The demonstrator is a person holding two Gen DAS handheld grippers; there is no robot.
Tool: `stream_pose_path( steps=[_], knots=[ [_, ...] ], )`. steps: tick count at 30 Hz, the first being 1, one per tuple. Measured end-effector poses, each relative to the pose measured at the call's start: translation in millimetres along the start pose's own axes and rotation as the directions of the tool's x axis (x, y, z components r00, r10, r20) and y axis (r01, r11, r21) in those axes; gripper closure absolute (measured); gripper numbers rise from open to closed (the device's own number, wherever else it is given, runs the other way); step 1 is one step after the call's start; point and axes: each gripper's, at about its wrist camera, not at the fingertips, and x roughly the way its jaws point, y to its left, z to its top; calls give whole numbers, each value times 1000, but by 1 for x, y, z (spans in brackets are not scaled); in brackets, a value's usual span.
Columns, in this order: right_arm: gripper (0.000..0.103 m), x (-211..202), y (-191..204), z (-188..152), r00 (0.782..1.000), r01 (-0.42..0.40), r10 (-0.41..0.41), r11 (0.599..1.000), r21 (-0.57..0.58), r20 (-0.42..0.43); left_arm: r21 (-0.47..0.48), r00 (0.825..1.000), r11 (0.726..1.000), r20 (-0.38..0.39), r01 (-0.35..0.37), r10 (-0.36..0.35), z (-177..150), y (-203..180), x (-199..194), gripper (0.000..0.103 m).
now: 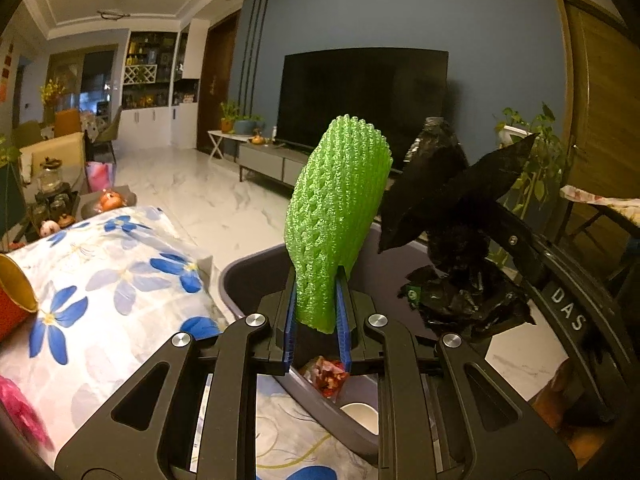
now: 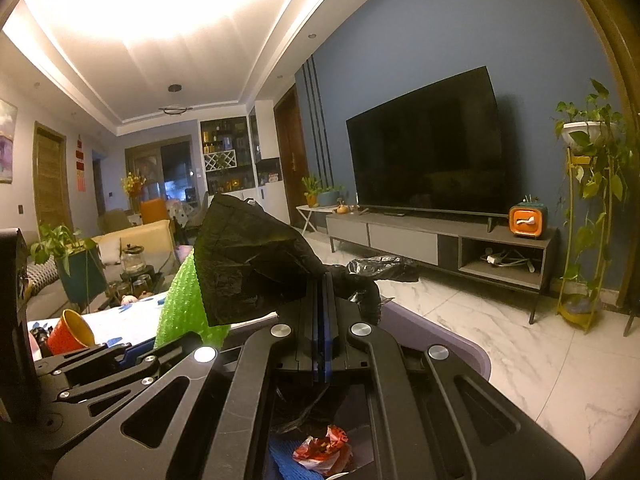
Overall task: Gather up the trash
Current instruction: 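Open both tools to drop the sleeve and black bag into the bin, then move both open tools back to the trash on the table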
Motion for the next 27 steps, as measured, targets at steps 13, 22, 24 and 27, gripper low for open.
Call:
stream_pose_path(
  steps=[13, 22, 24, 27],
  knots=[
    [73, 13, -8, -8, 999, -10, 12, 999, 30, -47, -42, 998, 997, -19, 67, -68, -9, 9, 3, 49],
    [51, -1, -5, -8, 1000, 17, -17, 1000, 19, -16, -96, 998, 994, 23, -49, 52, -16, 27, -25, 25],
    [44, -9, -1, -8, 1000, 29, -29, 1000, 7, 0, -101, 993, 989, 40, -105, 109, -17, 31, -37, 20],
    [33, -20, 4, -10, 999, 42, -42, 999, -4, 19, -110, 979, 977, 64, -183, 191, -18, 36, -59, 15]
  ],
)
